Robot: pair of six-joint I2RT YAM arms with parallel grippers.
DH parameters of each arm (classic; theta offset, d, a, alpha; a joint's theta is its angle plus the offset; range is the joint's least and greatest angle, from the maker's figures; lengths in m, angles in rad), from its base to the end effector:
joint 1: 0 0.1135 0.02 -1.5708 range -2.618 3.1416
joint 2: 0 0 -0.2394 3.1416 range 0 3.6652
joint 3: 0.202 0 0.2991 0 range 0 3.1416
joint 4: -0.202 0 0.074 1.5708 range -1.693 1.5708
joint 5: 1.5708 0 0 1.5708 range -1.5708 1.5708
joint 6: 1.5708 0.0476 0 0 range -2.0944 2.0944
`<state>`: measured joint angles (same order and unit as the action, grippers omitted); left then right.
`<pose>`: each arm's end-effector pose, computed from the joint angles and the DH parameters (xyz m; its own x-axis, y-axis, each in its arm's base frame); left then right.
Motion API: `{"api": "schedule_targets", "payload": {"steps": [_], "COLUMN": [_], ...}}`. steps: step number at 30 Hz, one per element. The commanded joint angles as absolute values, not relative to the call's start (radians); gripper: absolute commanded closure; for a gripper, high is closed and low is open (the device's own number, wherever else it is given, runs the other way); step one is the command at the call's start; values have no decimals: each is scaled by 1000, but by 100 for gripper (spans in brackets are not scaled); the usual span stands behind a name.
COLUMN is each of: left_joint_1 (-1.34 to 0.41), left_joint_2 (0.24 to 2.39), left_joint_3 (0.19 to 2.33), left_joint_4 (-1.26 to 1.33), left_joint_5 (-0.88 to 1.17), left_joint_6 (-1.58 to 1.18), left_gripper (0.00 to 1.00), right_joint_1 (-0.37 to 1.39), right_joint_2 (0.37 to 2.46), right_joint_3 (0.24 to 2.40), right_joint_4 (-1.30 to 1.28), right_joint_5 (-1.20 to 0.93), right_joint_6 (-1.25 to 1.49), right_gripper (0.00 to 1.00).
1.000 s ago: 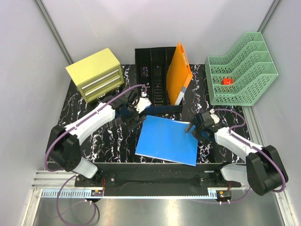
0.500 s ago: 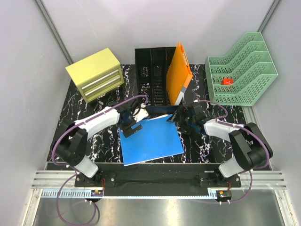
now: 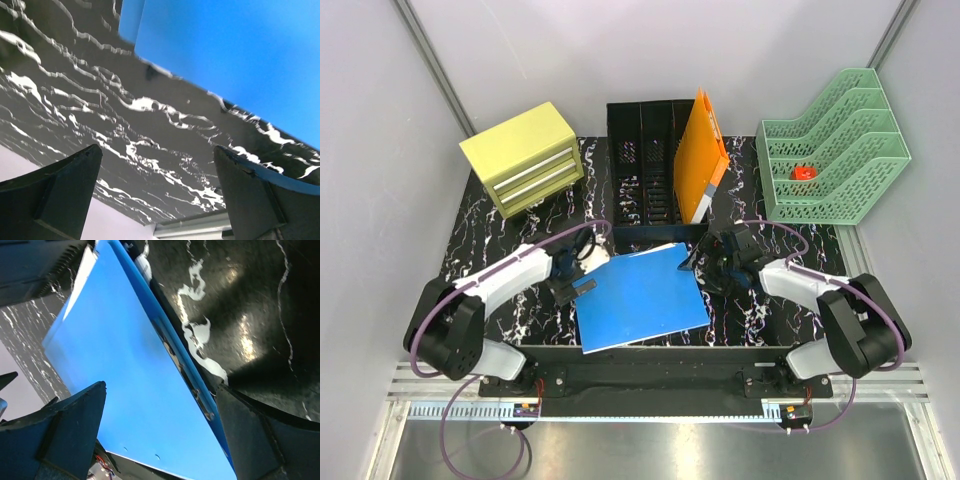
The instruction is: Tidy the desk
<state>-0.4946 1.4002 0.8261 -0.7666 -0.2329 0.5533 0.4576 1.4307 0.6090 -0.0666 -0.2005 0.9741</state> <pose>0.2564 -0.1258 0.1235 -0.5107 0.8564 -0.0760 0.8039 0.5070 0.3110 0.2705 0.1438 0.0832 -0.8425 0.4887 -0.2266 0.2693 0.7464 0.6086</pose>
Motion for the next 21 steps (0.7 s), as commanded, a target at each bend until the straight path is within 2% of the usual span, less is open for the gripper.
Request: {"api": "schedule_targets", "payload": {"steps": [1,12,21], "left_joint_1": [-494,-526,-525], "left_joint_2": [1411,1612,1762], "left_joint_3": [827,897,1049], "left_joint_4": [-753,-667,-658], "left_joint_5": [-224,-201,-218], "left_joint_6": [531,463,437], "left_gripper": [1,1,1], "right_joint_1": [471,485,512], "right_joint_2": [1445,1451,1537], "right_joint_3": [561,535,548], "right_joint_4": [-276,-267,-186], "right_joint_5": [-136,-161,-202], "right_joint_6": [925,930,927], "right_gripper": [0,0,0]}}
